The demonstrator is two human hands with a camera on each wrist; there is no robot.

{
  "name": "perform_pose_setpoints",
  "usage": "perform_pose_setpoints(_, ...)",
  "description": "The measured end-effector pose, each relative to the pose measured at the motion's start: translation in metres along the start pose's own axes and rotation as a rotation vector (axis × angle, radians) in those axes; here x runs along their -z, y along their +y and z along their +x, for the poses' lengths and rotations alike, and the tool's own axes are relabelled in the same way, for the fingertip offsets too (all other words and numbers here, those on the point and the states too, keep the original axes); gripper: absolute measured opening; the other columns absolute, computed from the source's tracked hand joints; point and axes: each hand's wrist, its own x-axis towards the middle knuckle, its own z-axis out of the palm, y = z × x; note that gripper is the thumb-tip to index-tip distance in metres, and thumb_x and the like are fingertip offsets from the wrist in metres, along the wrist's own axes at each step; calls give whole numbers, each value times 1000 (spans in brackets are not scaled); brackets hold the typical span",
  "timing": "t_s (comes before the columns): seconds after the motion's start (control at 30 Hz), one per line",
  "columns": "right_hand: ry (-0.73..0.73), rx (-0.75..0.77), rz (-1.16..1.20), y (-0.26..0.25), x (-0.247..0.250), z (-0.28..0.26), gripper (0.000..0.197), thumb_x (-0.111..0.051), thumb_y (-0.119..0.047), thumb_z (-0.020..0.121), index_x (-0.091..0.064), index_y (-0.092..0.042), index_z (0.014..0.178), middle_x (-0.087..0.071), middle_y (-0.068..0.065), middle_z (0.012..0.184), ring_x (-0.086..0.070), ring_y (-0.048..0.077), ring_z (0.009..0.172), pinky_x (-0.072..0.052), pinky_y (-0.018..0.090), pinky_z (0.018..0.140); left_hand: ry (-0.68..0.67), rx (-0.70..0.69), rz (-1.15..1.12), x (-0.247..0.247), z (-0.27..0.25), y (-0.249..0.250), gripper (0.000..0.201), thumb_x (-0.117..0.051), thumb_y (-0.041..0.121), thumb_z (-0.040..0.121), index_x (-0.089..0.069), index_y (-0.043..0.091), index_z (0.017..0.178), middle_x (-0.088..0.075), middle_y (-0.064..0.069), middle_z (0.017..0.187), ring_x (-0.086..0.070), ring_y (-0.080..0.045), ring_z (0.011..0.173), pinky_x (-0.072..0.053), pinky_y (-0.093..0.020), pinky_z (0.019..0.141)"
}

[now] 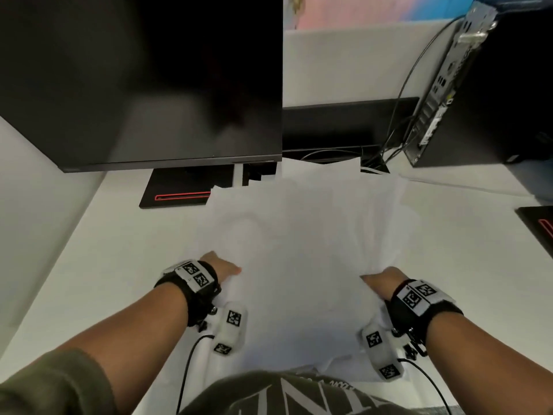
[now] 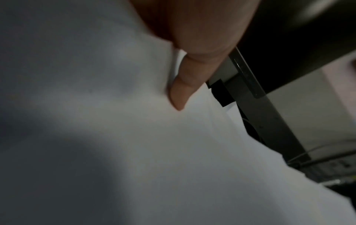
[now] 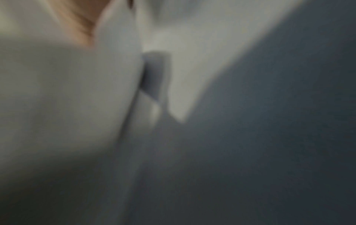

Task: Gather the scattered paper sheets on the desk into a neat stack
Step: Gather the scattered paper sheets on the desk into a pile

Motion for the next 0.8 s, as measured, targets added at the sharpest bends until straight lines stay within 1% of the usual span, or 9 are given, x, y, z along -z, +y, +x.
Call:
perform_pose_setpoints(0.07,-30,33,134,-2,-3,-7,48,-70,-15,80,-55,11,118,-60,10,87,-55,21,70,-44,23,68,34,-30,16,2,2,-2,64,-75,13,77,-45,-5,131,-53,-19,134,-51,-35,123,-42,-41,105)
perform_pose_setpoints(0.2,23,-43,321,0,-5,-4,51,-68,-29,81,-54,4,116,-57,7,75,-52,22,66,-40,29,63,32,-160,16,6,2,6,54,-71,7,80,-47,-2,128,-56,-18,131,-52,-33,122,-40,-36,105)
perform_pose_setpoints(0.23,18,-52,382,-2,-6,-9,49,-68,-35,80,-55,1,110,-60,11,79,-56,24,70,-41,29,67,4,-180,13,6,0,9,53,-71,8,81,-48,-1,128,-57,-16,130,-53,-32,121,-40,-35,104)
perform_pose_setpoints(0.33,15,-70,480,-2,-7,-5,75,-72,-56,65,-58,-2,115,-67,16,101,-62,30,90,-44,33,79,-95,-248,13,-4,-5,17,53,-71,10,81,-50,4,128,-58,-11,129,-54,-28,120,-40,-30,102)
perform_pose_setpoints(0.4,14,-86,457,-2,-9,-5,88,-75,-63,53,-56,-2,114,-66,15,106,-62,32,96,-45,39,88,-111,-256,-23,-15,-9,21,58,-73,12,80,-46,5,130,-57,-7,128,-54,-26,119,-39,-25,99)
perform_pose_setpoints(0.53,3,-65,391,0,-8,-6,83,-81,-61,39,-59,-3,93,-70,13,76,-62,33,80,-51,40,77,-89,-191,-237,-42,-13,27,57,-73,13,79,-46,3,128,-57,-9,126,-59,-27,108,-47,-33,98)
perform_pose_setpoints(0.67,6,-26,382,-2,-8,-6,62,-84,-32,59,-64,3,105,-70,21,92,-66,34,86,-52,39,77,-65,-237,-47,-46,-17,27,54,-70,28,81,-51,4,126,-60,-17,122,-60,-31,110,-48,-39,99)
perform_pose_setpoints(0.73,14,-32,382,-1,-8,-5,59,-85,-25,57,-65,3,105,-70,22,97,-66,36,92,-50,44,89,34,-249,12,-34,-15,23,52,-63,42,83,-52,12,125,-59,-11,118,-61,-26,102,-48,-36,95)
perform_pose_setpoints(0.8,21,-14,387,-1,-10,-3,46,-82,-16,65,-66,4,102,-69,21,97,-65,35,91,-49,39,88,140,-198,31,-14,-4,15,49,-54,47,86,-50,20,127,-55,-6,125,-60,-25,105,-46,-34,97)
